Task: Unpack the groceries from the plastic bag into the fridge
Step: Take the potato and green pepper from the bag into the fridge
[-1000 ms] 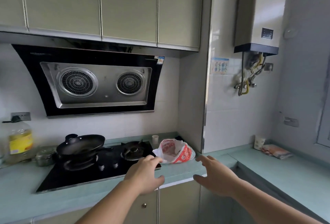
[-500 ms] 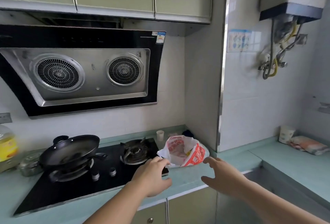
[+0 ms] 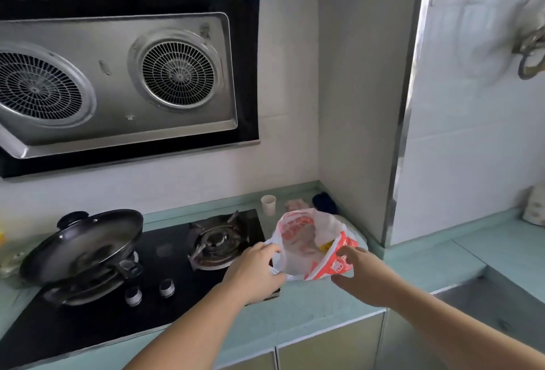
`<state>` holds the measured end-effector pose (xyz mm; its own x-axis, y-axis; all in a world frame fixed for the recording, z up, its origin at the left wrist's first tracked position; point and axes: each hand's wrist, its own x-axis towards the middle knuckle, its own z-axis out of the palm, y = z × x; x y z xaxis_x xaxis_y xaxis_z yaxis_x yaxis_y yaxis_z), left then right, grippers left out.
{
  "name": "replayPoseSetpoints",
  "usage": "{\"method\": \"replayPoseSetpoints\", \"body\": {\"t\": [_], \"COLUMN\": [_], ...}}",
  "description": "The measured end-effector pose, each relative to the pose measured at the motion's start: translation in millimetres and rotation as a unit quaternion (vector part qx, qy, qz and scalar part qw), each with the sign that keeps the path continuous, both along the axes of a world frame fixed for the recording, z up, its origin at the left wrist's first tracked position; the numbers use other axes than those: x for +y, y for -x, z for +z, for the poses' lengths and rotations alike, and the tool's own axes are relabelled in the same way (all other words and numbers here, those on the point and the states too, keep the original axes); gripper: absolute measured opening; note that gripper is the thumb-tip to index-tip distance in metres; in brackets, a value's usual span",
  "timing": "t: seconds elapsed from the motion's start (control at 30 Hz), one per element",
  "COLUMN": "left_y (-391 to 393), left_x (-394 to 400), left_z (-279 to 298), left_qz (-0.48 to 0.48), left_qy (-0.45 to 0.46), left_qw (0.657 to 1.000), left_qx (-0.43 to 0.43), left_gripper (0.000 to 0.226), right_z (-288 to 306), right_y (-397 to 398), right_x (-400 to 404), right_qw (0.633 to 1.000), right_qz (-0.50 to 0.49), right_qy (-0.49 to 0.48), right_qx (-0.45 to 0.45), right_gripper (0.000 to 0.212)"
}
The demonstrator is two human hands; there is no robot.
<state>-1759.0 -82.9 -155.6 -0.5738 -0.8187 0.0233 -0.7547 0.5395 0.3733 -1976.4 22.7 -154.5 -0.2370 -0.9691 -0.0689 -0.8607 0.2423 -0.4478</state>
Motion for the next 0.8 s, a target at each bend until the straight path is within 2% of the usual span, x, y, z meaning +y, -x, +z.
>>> {"method": "replayPoseSetpoints", "body": {"t": [0.23, 0.37, 0.47, 0.63, 0.73, 0.8], "left_y": [46.4, 73.5, 90.2, 106.8, 112.5, 117.4], "left_x": [-116.5, -171.7, -197.3, -226.9, -235.3, -239.2], "left_z": [-38.7, -69.7, -86.7, -111.9, -129.4, -138.6], "left_qz": [-0.026, -0.056, -0.064, -0.054, -0.048, -0.052], "left_qy": [-0.019, -0.059, -0.092, -0.117, -0.141, -0.155], "left_qw": [0.999, 0.997, 0.994, 0.992, 0.988, 0.984], "left_qx": [0.02, 0.017, 0.007, -0.014, -0.041, -0.065], "left_gripper": [0.054, 0.054, 0.056, 0.054, 0.055, 0.055], "right_z": [-28.7, -52.1, -67.0, -104.8, -127.2, -141.7], "right_y": [24.9, 26.9, 25.0, 33.5, 45.8, 60.2], "right_x": [-103.2, -154.2, -185.5, -233.7, -252.5, -261.4], "right_qw": [0.998, 0.993, 0.99, 0.987, 0.981, 0.979], "right_qz": [-0.019, -0.015, -0.012, 0.005, 0.014, -0.001], "right_qy": [-0.055, -0.104, -0.131, -0.155, -0.188, -0.202], "right_qx": [0.025, 0.062, 0.052, 0.046, 0.052, 0.021], "right_gripper": [0.052, 0.056, 0.057, 0.037, 0.041, 0.047]}}
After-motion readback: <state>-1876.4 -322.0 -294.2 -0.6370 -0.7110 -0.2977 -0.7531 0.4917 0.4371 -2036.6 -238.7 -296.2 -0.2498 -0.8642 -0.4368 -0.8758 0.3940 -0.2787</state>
